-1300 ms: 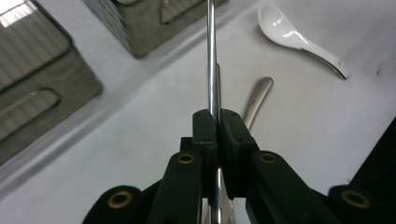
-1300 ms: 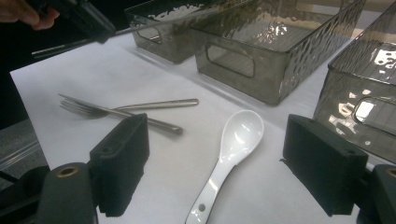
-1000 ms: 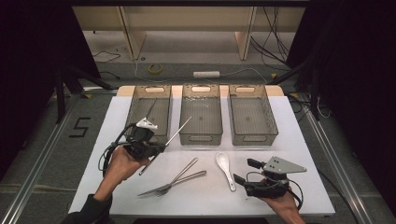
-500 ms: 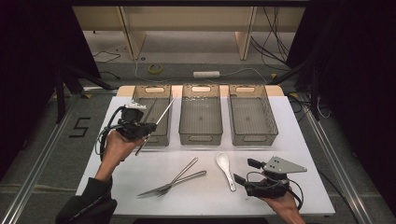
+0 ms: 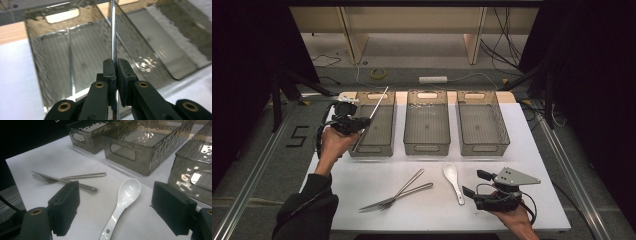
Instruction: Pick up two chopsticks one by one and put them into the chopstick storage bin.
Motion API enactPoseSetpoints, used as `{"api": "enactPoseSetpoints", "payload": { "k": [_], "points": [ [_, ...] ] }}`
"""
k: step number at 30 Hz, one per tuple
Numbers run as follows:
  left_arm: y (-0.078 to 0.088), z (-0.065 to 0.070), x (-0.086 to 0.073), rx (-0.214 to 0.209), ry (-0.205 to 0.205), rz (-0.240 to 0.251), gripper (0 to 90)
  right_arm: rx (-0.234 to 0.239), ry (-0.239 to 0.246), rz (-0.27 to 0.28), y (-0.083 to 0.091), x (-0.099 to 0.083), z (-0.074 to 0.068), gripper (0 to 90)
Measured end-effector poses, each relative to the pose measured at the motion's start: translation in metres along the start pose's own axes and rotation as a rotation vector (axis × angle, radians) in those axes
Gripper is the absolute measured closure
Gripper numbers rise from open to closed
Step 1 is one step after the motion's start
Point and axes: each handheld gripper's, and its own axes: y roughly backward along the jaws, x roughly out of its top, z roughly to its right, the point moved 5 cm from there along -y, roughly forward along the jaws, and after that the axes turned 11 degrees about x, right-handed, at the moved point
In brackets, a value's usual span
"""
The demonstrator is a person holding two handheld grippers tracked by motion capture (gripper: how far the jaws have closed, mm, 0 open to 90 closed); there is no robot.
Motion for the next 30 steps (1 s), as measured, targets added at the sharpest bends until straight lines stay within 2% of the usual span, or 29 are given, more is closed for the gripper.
{"api": "enactPoseSetpoints", "payload": {
  "k": [5,10,18,29,30],
  "points": [
    [-0.011,-0.009,0.007,0.025,0.013,0.007,84.9,0.002,0.001,0.001,0.0,0.0,0.0,23.8],
    [-0.021,-0.015,0.01,0.045,0.009,-0.01,84.9,0.004,0.0,0.0,0.0,0.0,-0.001,23.8],
    [-0.041,-0.025,0.014,0.071,0.026,-0.019,84.9,0.008,0.004,-0.002,-0.001,0.0,-0.001,23.8],
    [-0.057,-0.029,0.012,0.089,0.026,-0.021,84.8,0.012,0.004,-0.004,-0.001,0.0,-0.002,23.8],
    [-0.061,-0.029,0.009,0.092,0.038,-0.028,84.8,0.012,0.003,-0.005,-0.001,0.0,-0.002,23.8]
  ]
}}
